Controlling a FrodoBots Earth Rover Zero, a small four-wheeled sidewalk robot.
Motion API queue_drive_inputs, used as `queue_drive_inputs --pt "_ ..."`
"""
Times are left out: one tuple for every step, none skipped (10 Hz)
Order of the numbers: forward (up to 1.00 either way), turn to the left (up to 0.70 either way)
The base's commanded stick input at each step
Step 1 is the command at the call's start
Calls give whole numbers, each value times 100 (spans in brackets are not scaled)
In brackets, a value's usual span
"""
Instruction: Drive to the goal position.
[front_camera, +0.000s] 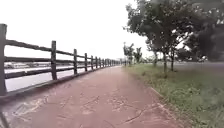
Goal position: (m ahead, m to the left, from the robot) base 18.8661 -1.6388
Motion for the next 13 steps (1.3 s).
queue_drive_inputs --pt "85 0" --pt "85 0" --pt "85 0" --pt "85 0" --pt "85 0" --pt "100 0" --pt "100 0" --pt "100 0" --pt "100 0" --pt "100 0" --pt "100 0" --pt "100 0" --pt "100 0"
